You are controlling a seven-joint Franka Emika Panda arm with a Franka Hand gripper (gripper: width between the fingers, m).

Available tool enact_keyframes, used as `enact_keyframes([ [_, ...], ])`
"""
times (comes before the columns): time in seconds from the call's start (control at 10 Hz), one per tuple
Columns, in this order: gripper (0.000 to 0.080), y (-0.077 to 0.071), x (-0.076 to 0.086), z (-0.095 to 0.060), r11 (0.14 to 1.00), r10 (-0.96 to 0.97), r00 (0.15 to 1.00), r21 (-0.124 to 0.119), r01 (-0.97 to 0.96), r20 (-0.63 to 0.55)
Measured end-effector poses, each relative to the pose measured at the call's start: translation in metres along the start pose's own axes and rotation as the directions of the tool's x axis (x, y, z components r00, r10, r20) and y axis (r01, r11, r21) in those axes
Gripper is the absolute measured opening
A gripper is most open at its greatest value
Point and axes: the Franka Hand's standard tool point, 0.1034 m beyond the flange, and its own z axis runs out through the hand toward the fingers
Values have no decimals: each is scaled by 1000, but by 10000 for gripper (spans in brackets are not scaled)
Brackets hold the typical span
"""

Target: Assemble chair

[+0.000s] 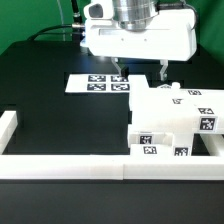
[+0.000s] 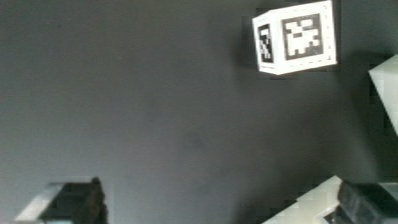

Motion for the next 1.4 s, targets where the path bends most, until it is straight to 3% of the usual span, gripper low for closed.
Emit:
enact_keyframes([
  [0.2,649,1,0,0,1000,-1,1000,-2,1,0],
  [0.3,649,-2,-2,3,992,-108,994,-66,107,-4],
  [0.4,649,-7,-3,6,972,-210,978,-106,210,11],
  [0.6,649,-14,-6,10,973,-199,980,-123,198,-1],
  [1.0,649,-12,-4,10,973,-195,981,-123,193,-1],
  [1.4,649,-38,-32,28,975,-173,985,-144,169,-16],
])
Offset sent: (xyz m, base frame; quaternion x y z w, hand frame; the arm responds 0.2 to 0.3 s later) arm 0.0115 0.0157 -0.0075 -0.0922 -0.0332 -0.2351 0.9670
